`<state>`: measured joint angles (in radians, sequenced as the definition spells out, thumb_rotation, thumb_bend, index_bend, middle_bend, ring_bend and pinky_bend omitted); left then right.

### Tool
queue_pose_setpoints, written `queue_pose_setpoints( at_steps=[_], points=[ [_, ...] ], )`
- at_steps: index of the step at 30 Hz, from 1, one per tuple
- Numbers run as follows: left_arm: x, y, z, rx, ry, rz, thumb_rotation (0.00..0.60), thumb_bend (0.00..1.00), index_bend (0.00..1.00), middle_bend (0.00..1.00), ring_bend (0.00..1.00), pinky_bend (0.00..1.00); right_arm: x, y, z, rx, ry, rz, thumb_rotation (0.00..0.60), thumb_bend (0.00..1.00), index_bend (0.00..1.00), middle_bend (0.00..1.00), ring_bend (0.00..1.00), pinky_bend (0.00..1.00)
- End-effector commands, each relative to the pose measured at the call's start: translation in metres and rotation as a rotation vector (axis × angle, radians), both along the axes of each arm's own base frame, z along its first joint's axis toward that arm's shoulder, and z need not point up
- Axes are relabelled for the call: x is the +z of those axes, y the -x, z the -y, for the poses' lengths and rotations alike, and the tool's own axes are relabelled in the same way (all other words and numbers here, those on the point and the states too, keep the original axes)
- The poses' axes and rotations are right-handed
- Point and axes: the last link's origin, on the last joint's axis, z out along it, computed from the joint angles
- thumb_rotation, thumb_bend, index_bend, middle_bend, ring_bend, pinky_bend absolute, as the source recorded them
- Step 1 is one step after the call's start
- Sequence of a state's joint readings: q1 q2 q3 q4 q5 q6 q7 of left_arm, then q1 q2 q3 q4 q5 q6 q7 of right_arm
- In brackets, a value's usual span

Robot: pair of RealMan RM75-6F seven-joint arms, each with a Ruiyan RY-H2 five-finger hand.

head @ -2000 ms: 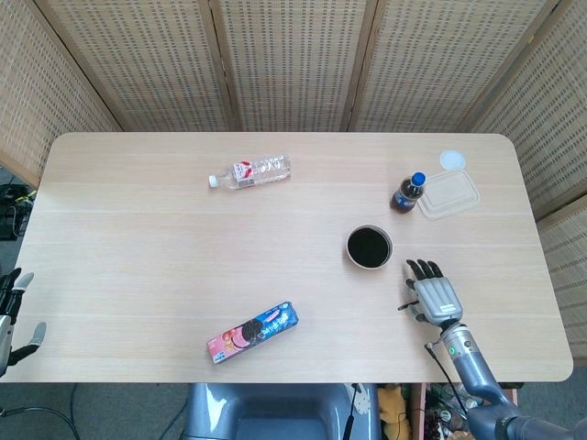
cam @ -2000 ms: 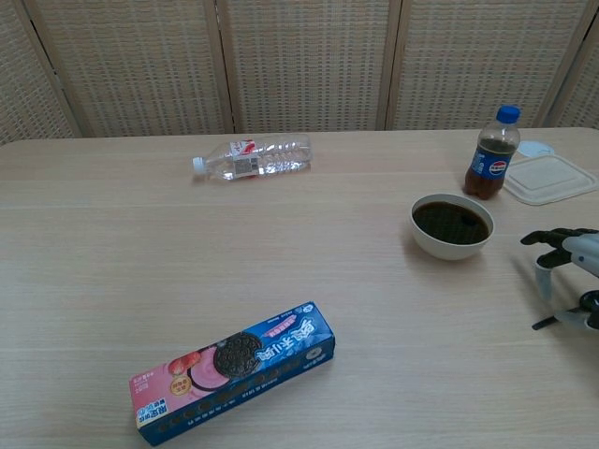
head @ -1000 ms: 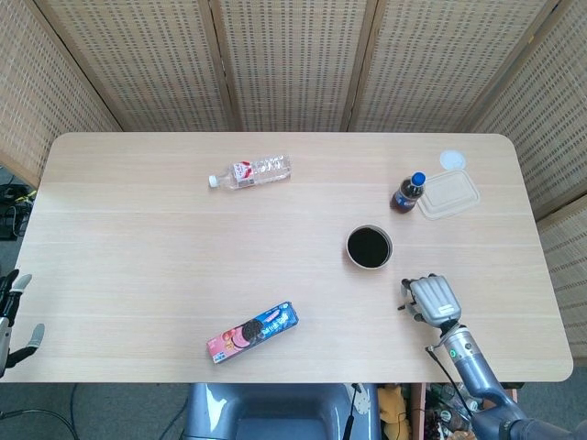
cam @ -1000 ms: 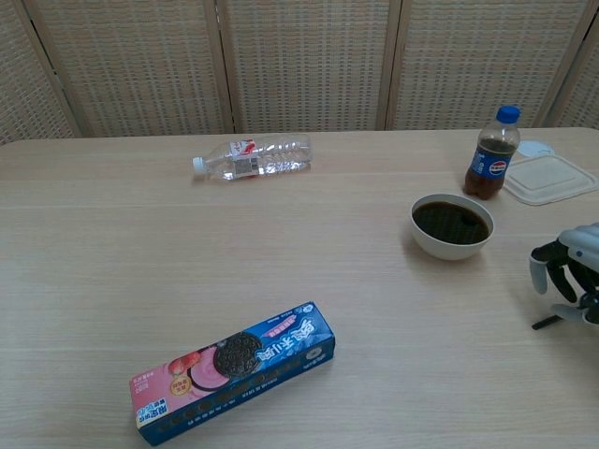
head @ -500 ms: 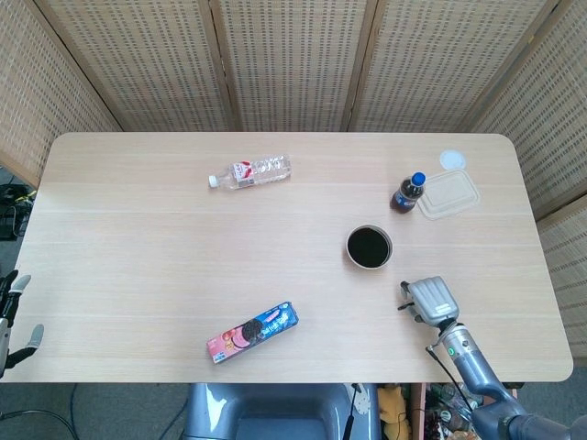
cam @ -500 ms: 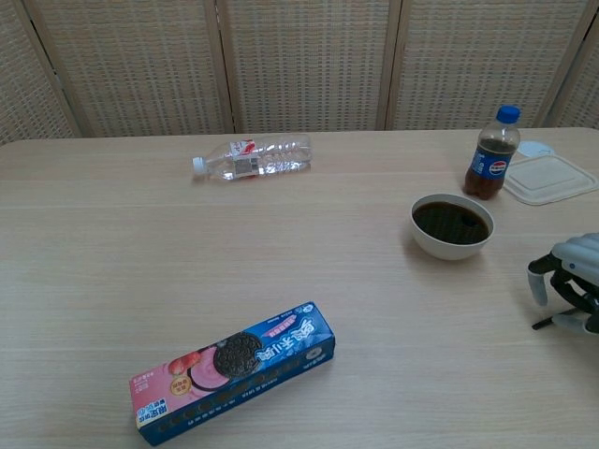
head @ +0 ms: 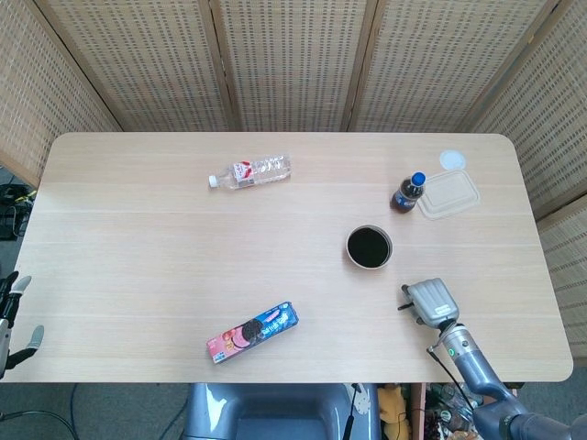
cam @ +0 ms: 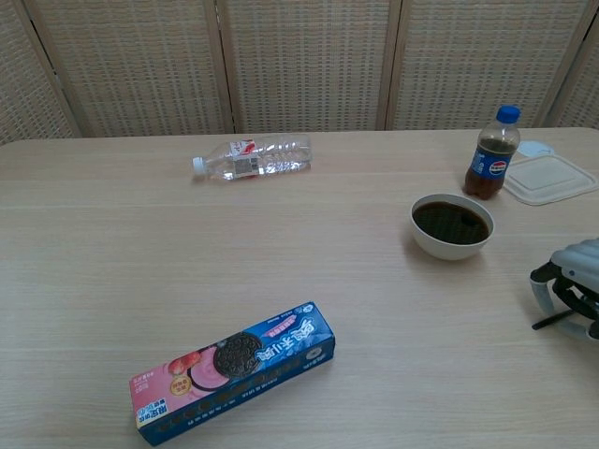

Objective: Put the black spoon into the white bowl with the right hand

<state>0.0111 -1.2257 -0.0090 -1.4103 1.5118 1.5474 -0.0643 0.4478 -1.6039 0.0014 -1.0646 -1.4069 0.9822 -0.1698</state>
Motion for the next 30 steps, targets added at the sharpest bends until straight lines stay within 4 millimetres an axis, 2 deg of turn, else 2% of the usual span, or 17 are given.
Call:
queue_pose_setpoints(
  at_steps=[1, 30],
  points=[
    [0.0001, 0.0004, 0.0002, 0.001, -0.001, 0.000, 0.600, 0.40, 0.00, 0.00, 0.00, 0.00, -0.0010, -0.0009, 0.0007, 0.001, -0.002, 0.000, 0.600, 0.50, 0.56, 0.84, 0.81, 0.79],
    [0.0000, 0.0047, 0.0015, 0.011, -0.003, 0.003, 0.600, 0.40, 0.00, 0.00, 0.00, 0.00, -0.0068, -0.0014, 0.0047, -0.005, -0.029, -0.033, 0.600, 0.50, 0.56, 0.84, 0.81, 0.79]
  ],
)
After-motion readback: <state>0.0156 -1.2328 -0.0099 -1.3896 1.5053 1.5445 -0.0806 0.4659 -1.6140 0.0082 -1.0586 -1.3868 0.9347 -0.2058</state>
